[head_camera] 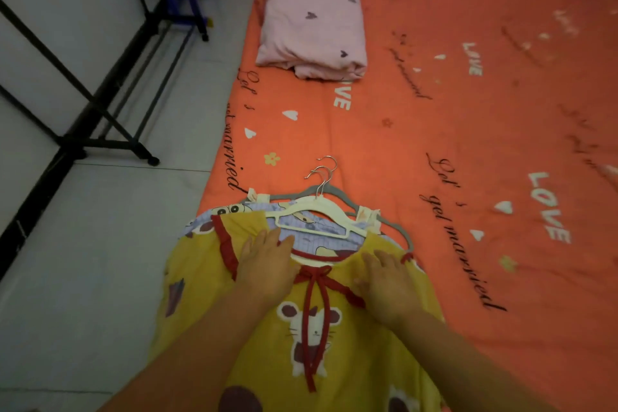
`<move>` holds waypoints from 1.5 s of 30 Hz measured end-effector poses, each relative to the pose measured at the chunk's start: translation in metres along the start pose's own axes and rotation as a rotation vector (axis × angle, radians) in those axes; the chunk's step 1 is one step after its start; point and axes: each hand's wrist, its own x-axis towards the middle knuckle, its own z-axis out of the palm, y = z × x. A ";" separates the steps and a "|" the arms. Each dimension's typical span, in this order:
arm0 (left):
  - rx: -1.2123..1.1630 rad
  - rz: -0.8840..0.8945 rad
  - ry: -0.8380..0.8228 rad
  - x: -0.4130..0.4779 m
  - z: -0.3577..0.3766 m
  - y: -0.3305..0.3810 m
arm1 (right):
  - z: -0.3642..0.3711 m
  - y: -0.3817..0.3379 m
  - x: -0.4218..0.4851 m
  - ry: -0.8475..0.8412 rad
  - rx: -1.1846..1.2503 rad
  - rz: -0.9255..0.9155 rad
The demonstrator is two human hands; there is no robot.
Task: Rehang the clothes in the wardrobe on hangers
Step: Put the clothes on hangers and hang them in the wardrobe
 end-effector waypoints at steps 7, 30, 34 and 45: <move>0.032 0.093 0.106 -0.107 -0.077 0.050 | -0.059 0.012 -0.135 0.142 0.092 0.011; 0.254 0.903 0.164 -0.377 -0.066 0.304 | -0.050 0.127 -0.561 0.525 0.192 0.587; 0.279 0.999 0.169 -0.424 -0.043 0.376 | -0.034 0.178 -0.626 0.551 0.215 0.697; 0.366 1.144 0.159 -0.558 0.040 0.597 | 0.010 0.355 -0.803 0.616 0.315 0.841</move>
